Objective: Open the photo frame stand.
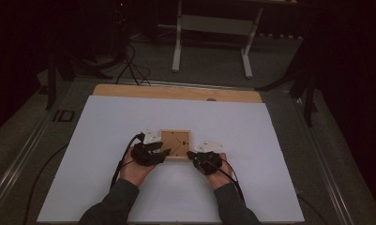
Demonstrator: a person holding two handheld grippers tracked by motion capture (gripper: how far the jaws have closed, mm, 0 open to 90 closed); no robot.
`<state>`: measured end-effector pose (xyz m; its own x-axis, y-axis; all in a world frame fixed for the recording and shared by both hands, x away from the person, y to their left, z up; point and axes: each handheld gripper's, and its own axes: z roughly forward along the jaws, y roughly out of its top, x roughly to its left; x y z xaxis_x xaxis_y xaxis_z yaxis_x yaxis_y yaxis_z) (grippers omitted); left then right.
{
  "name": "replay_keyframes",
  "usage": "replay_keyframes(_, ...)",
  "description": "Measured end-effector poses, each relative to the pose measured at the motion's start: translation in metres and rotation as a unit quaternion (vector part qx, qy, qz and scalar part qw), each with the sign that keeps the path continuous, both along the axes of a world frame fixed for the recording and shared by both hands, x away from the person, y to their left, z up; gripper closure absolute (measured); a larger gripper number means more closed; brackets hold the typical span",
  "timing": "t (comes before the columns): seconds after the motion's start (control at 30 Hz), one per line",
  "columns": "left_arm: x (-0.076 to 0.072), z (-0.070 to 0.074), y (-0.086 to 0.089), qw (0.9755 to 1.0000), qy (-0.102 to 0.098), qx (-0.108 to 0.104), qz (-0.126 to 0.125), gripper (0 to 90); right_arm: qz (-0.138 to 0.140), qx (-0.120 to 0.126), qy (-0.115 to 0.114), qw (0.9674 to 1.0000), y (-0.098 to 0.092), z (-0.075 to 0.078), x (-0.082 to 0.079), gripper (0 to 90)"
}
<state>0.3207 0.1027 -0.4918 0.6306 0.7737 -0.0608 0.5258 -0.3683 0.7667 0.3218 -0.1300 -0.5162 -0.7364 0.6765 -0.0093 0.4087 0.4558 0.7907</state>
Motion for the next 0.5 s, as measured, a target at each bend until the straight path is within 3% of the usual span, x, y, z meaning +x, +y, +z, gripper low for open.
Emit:
replay_keyframes(0.13, 0.005, -0.002, -0.003, 0.9997, 0.01, 0.021, -0.003, 51.1, 0.0, 0.002, 0.001, 1.0, 0.0, 0.0, 0.0, 89.6)
replay_keyframes(0.5, 0.016, -0.006, -0.007, 0.9986, 0.038, 0.034, -0.013, 46.1, 0.0, 0.004, 0.003, 1.0, -0.001, 0.0, 0.001, 89.4)
